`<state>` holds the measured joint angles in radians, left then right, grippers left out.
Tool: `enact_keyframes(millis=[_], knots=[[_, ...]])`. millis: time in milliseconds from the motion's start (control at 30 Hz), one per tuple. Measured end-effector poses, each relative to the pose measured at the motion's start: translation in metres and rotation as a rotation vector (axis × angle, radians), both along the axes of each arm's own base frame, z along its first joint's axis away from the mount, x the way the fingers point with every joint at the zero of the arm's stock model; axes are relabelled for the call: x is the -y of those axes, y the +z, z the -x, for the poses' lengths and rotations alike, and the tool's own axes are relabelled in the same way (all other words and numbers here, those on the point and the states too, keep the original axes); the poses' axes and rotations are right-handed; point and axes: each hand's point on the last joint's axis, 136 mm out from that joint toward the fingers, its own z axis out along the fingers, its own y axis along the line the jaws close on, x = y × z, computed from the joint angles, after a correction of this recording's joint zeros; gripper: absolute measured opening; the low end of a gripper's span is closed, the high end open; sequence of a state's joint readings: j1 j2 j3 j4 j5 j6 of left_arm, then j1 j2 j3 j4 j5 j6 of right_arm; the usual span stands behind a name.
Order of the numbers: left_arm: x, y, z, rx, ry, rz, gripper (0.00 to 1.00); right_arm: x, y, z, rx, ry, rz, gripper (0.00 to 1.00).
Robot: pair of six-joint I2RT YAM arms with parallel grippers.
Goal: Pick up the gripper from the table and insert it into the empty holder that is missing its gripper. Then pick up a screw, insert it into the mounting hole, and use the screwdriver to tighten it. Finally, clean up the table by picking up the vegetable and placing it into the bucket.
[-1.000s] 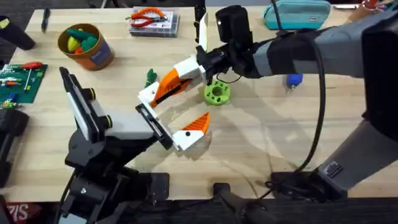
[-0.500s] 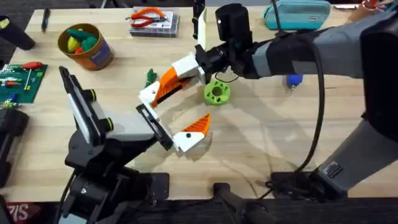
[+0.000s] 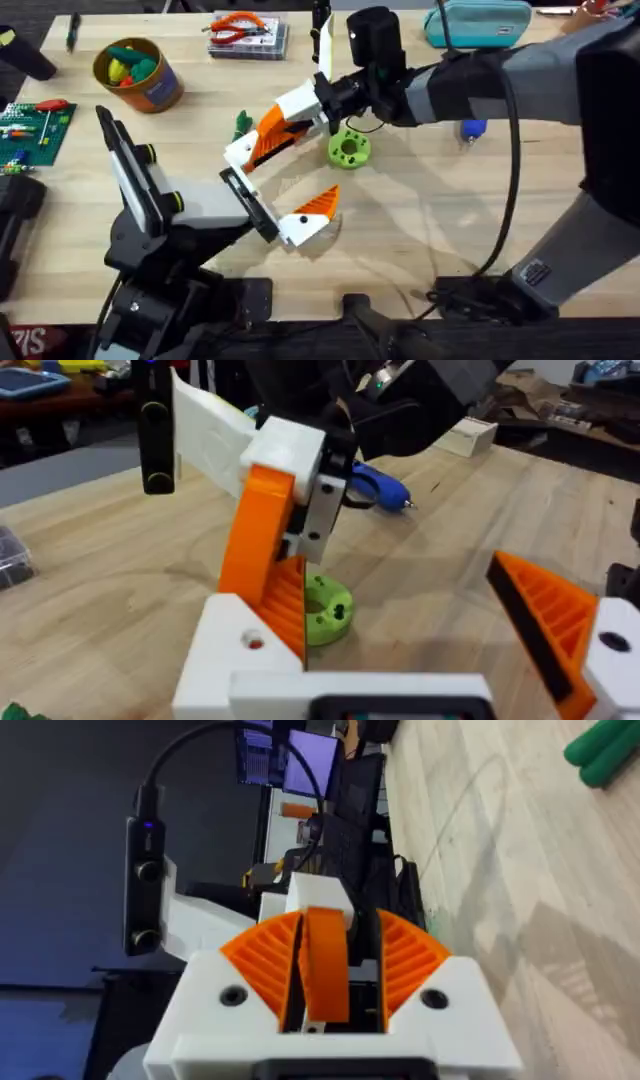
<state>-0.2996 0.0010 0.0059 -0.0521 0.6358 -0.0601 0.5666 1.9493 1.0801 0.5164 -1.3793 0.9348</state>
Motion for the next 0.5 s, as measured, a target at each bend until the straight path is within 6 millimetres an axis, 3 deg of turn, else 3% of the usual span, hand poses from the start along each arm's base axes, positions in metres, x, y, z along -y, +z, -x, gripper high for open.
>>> enact_keyframes(millis=[500], knots=[[0.013, 0.0, 0.018, -0.006, -0.121, 0.004, 0.987, 0.007, -0.001, -0.01, 0.003, -0.029, 0.0, 0.503]])
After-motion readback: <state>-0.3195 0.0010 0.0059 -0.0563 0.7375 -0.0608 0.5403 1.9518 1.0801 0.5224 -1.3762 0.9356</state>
